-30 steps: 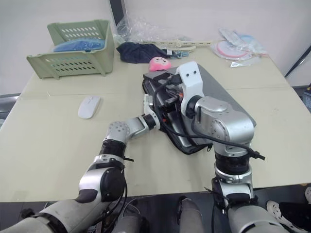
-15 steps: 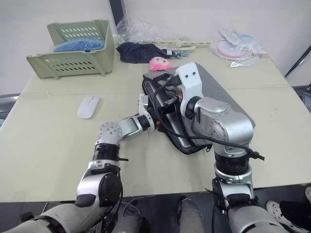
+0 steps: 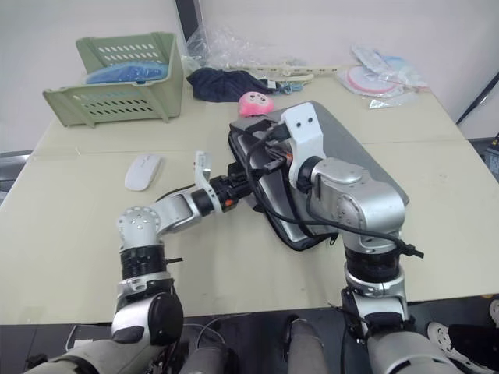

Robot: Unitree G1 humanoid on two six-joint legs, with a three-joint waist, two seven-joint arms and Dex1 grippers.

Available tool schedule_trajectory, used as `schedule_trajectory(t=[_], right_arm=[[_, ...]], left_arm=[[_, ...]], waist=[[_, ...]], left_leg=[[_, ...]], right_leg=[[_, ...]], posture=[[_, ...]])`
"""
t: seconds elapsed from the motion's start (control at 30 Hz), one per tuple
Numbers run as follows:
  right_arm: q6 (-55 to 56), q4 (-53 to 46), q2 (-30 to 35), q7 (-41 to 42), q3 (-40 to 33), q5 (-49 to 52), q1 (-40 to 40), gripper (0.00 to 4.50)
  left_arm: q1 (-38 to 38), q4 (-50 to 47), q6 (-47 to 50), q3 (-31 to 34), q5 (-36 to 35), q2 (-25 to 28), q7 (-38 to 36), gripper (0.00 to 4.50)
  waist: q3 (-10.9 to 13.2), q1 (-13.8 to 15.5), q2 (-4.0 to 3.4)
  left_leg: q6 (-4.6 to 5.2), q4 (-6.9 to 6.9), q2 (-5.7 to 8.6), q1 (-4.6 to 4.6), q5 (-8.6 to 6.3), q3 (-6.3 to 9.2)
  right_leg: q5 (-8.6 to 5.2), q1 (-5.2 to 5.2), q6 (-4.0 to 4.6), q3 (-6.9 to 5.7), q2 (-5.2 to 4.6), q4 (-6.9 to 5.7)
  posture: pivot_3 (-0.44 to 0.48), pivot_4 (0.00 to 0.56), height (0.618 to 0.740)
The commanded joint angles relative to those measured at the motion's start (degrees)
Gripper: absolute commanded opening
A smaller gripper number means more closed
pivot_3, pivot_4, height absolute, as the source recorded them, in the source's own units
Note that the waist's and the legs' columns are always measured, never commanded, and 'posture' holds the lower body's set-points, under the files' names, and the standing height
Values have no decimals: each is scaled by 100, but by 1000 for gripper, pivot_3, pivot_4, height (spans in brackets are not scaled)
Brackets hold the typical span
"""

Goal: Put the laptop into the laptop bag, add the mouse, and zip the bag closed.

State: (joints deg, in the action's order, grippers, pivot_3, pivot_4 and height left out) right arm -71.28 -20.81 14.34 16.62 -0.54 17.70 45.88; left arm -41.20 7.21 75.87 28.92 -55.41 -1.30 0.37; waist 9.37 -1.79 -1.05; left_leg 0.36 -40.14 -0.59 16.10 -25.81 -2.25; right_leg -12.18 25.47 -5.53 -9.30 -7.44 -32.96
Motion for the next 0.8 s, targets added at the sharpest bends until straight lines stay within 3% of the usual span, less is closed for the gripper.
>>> schedule_trajectory(t=[0.03,0.17,0.4,0.8], right_arm=[[171,-152,64,67,-70,104,6,0],[177,-150,121,89,-56,143,-66,0],[199,-264,541,270,-15,229,-503,0],[318,-182,804,357,-4,300,-547,0]], left_arm=[[-21,-547,148,225,-301,286,218,3142],[-142,-683,179,383,-378,766,278,3142],[-265,-698,243,538,-523,2137,-274,3142],[-208,-704,242,396,-540,2380,-494,3142]], waist=[[0,4,0],[0,10,0],[0,2,0],[0,5,0]], left_leg=[[0,0,0,0,0,0],[-1,0,1,-2,0,2],[-2,3,2,-5,-1,3],[-3,4,3,-7,-1,0]], right_leg=[[0,0,0,0,0,0],[0,0,0,0,0,-1],[0,0,0,-3,3,-1],[0,0,0,-2,1,-1]], posture=[[0,150,740],[0,150,740],[0,150,740],[0,150,740]])
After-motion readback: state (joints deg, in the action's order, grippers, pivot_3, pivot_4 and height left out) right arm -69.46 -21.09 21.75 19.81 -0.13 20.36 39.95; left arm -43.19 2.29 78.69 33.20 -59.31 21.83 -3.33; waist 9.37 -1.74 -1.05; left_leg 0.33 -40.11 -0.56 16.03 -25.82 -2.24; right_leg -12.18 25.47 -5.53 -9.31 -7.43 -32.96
